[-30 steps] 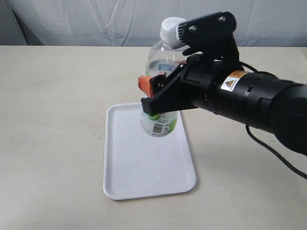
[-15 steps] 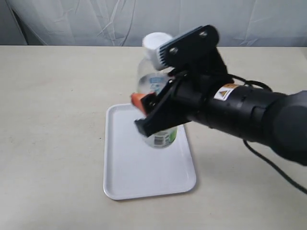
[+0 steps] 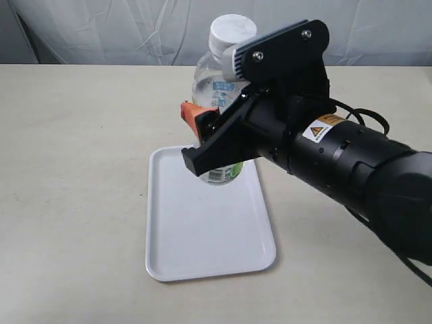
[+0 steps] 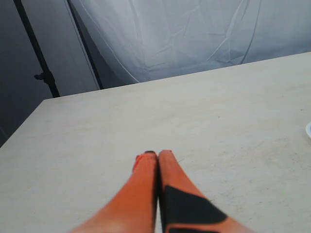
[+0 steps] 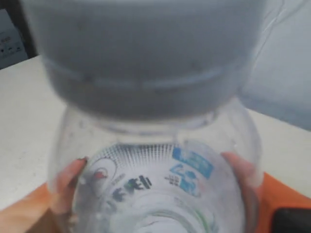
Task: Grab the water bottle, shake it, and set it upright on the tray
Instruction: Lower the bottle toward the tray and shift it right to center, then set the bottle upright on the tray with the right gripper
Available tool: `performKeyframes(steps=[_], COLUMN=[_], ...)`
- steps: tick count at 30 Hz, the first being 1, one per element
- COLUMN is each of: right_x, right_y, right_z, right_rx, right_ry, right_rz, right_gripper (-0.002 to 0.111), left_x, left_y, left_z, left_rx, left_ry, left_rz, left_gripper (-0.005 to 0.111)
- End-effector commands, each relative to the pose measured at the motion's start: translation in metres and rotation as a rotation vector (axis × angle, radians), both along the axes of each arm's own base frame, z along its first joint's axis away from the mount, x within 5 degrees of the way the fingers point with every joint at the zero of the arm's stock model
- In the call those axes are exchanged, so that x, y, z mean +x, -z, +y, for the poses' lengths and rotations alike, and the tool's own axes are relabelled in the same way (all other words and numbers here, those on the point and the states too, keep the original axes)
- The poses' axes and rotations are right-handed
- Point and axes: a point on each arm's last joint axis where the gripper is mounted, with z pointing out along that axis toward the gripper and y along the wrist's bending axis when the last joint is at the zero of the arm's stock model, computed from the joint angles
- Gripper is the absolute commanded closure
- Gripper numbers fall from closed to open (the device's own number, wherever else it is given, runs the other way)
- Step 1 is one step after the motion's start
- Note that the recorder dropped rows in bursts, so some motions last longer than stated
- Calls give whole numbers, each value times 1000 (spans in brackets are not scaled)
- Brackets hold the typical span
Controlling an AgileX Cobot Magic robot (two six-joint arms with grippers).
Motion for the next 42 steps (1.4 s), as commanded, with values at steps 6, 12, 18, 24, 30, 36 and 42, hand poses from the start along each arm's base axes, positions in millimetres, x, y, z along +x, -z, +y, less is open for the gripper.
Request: performKeyframes(steps=[6, 12, 18, 24, 30, 36, 42], right_x=[-3, 6, 12, 14, 15, 14, 13], right_y=[15, 50, 80, 100, 110, 120, 122], right_z=[17, 22, 30, 33, 34, 35, 35], right_rx=[-4, 78, 26, 19, 30, 44, 24], right_ry=[-36, 50, 64, 81, 93, 108, 99], right_rz=[-113, -90, -73, -44, -2, 82, 102], right_gripper=[109, 109, 109, 109, 109, 106, 56], left_x=[0, 0, 0, 0, 0, 0, 0], left_y=[1, 1, 1, 1, 1, 1, 1], left_z=[0, 0, 0, 0, 0, 0, 0], left_rx=[-3, -5, -5, -5, -5, -5, -5], left_ry=[0, 0, 0, 0, 0, 0, 0], left_rz=[1, 1, 1, 1, 1, 1, 1], left_gripper=[106, 106, 106, 106, 106, 106, 106])
